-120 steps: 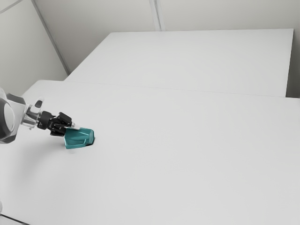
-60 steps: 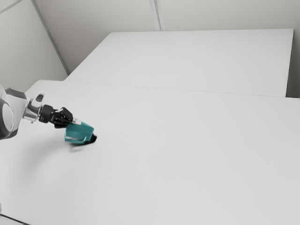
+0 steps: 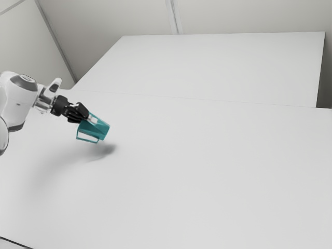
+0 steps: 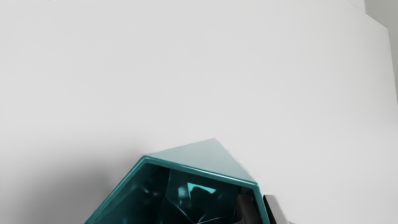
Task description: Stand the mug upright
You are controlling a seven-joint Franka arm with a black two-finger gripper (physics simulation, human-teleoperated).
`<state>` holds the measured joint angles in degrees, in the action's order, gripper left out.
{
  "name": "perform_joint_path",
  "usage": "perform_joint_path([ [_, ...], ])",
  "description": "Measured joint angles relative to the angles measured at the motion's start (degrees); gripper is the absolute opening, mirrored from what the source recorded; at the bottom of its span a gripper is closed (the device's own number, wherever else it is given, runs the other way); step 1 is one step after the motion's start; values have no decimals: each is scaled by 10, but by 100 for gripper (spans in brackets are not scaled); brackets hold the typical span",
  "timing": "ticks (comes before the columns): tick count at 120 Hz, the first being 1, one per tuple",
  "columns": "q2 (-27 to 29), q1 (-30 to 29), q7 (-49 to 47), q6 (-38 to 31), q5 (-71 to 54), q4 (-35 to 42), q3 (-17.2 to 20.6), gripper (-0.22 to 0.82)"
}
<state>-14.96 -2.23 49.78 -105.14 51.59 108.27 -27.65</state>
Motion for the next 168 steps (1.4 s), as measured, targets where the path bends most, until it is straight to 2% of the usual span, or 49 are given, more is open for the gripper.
perform_joint_path([
  [48,7,4,-101,-146,-285,-25,116,-17],
  [71,10,7,-170,-198,-407,-19,158,-17],
  [105,16,14,-276,-225,-508,1,188,-18],
  [168,-21,20,-401,-278,-531,22,191,-17],
])
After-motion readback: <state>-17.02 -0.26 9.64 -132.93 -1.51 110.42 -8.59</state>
